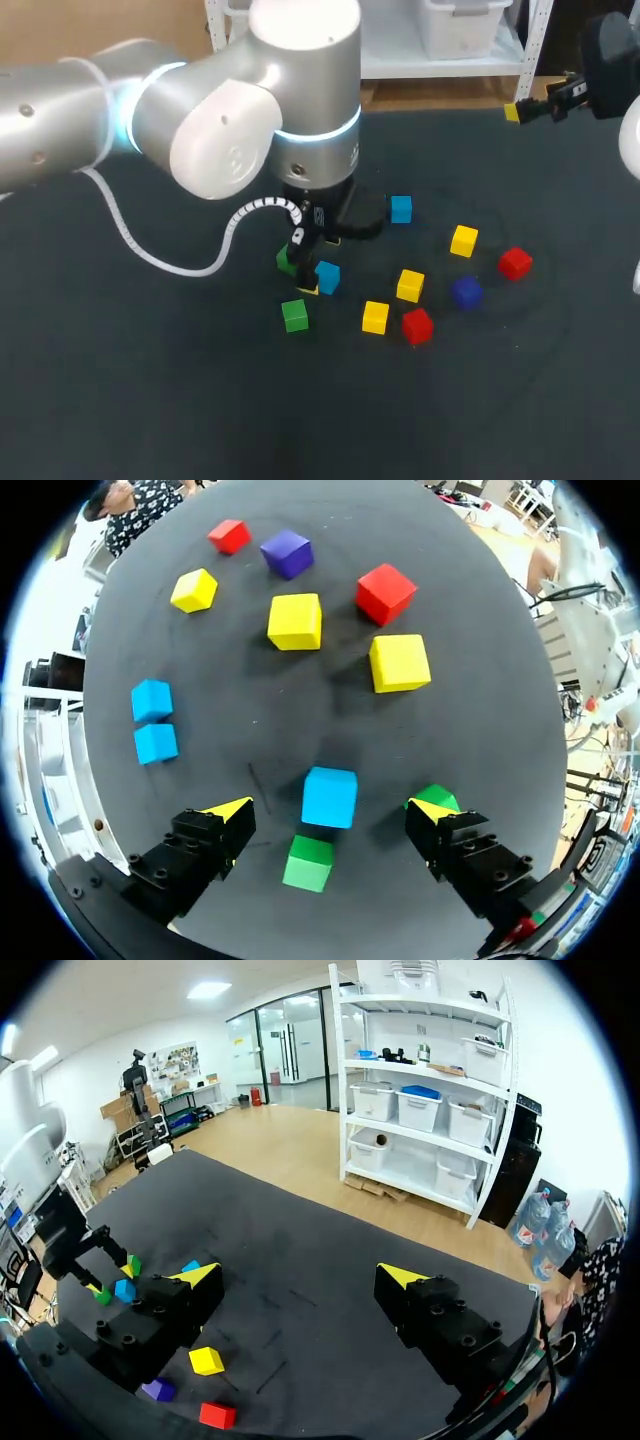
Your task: Place the blue cubes, place green cubes on the blue cubes, place the yellow cubes on the green cubes, then place the red cubes on the yellow cubes, and place purple cube on the red cubes.
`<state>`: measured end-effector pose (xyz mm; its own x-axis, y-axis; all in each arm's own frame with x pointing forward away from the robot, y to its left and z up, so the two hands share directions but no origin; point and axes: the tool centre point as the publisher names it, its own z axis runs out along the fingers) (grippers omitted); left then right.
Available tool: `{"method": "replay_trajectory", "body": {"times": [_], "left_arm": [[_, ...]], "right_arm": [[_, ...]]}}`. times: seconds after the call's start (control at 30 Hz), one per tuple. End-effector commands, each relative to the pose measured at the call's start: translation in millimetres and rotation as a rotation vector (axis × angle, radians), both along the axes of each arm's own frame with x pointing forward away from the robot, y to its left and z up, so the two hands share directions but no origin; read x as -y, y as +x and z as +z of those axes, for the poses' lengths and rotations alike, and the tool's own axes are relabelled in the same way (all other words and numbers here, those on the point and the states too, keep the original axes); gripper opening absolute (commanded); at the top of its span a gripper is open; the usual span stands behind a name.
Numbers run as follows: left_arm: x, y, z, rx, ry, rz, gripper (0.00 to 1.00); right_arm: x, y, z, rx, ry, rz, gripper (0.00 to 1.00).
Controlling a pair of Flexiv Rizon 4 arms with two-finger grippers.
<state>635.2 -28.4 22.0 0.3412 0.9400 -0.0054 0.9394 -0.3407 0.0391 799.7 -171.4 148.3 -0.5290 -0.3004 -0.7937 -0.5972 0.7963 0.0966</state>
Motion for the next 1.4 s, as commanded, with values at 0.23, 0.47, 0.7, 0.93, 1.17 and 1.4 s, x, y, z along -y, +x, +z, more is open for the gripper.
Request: {"method": "replay_trajectory", "body": {"times": [0.23, 0.47, 0.7, 0.93, 1.17, 1.4], "left_arm": [[0.6, 5.4, -13.2, -0.016, -0.007, 0.014, 1.0], [1.6, 7.1, -20.3, -0.02, -0.001, 0.019, 0.9], [-0.3, 8.0, -25.6, -0.028, 0.003, 0.031, 0.45], [-1.0, 9.7, -23.6, -0.029, -0.003, 0.037, 0.0], [-5.9, 23.8, -20.0, -0.043, 0.032, 0.122, 0.0], [-12.6, 61.2, -4.6, -0.041, 0.077, 0.248, 0.0]], "right_arm": [[0.9, 0.7, -0.5, 0.001, 0.004, 0.005, 1.0], [0.9, 0.7, -0.5, 0.001, 0.004, 0.005, 1.0], [0.9, 0.7, -0.5, 0.001, 0.004, 0.005, 1.0], [0.9, 0.7, -0.5, 0.001, 0.004, 0.005, 1.0], [0.9, 0.7, -0.5, 0.001, 0.004, 0.005, 1.0], [0.9, 0.7, -0.5, 0.001, 0.004, 0.005, 1.0]]}}
